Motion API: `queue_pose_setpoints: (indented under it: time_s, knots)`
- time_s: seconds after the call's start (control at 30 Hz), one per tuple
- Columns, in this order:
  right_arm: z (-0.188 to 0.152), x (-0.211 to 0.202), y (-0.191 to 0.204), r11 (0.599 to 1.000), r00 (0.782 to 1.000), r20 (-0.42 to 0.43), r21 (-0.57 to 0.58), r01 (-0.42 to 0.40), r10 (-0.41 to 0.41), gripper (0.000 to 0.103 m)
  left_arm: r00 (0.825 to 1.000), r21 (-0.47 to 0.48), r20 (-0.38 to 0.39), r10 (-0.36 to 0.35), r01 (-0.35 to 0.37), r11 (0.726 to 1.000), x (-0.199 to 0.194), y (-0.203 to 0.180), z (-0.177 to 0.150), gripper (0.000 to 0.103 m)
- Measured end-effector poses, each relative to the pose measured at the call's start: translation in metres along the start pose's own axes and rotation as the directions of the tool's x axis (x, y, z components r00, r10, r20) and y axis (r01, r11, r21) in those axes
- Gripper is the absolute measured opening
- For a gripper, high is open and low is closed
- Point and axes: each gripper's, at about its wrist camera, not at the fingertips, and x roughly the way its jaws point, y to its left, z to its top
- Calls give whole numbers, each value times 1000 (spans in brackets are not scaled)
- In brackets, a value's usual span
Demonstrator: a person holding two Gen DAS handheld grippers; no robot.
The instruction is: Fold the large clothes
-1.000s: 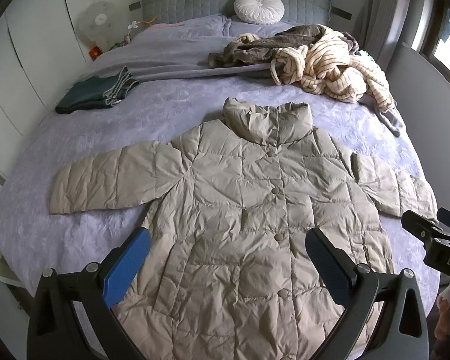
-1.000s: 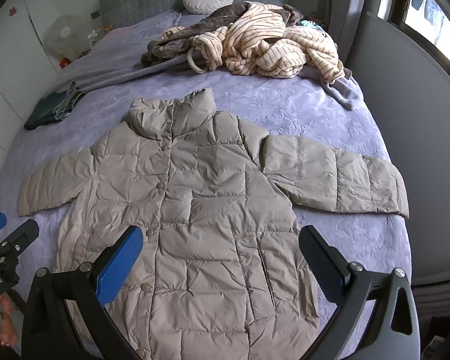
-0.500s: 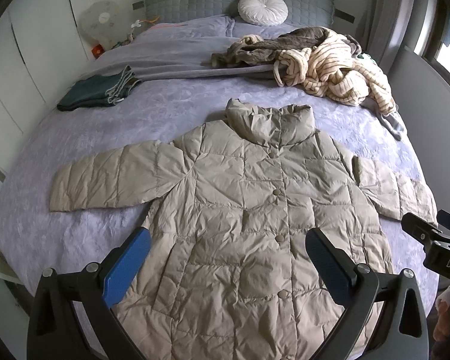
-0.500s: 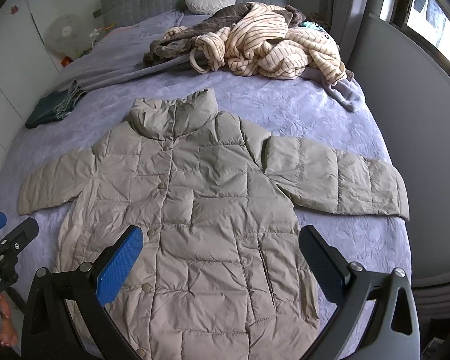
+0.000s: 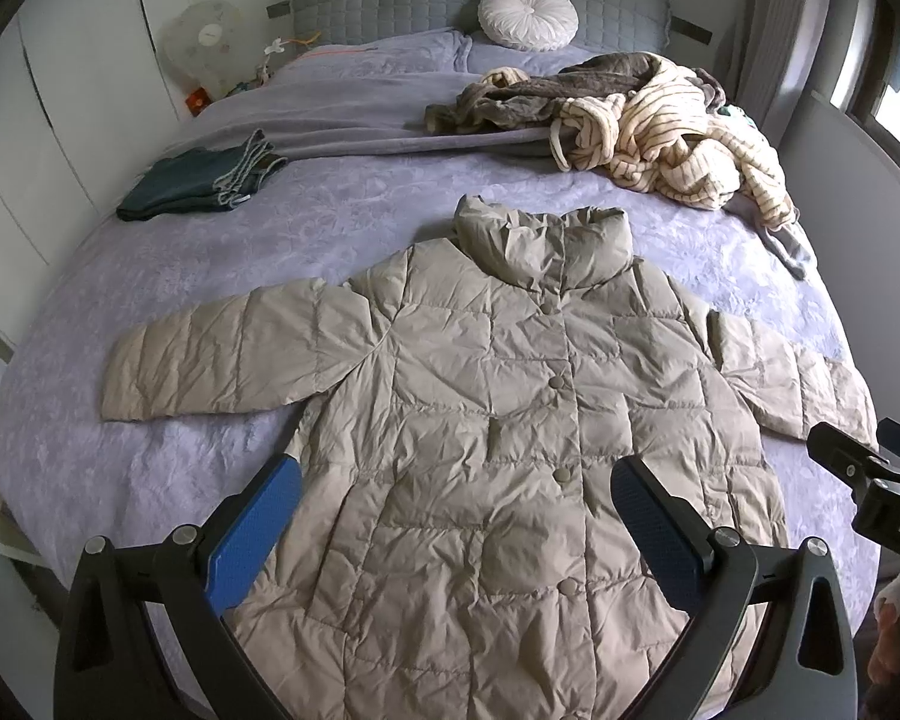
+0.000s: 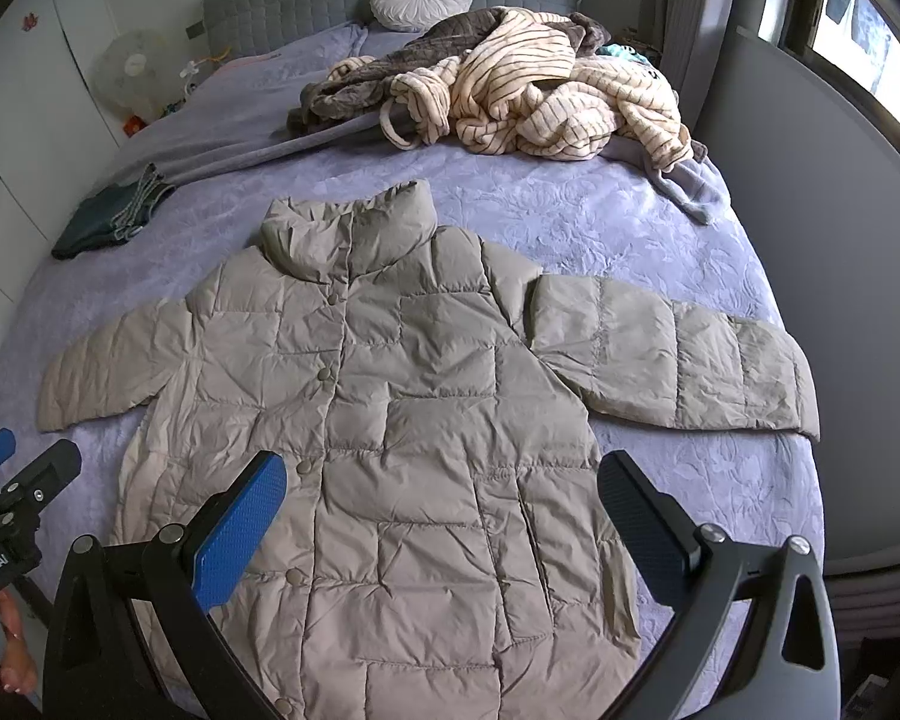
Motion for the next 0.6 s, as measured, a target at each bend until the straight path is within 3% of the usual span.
queue_pose_setpoints:
  time_s: [0.6]
  knots:
    - [0, 1, 0, 1000, 1000, 1, 0, 1, -1, 103, 1000, 4, 3, -3, 3, 1000, -1, 0, -3, 103]
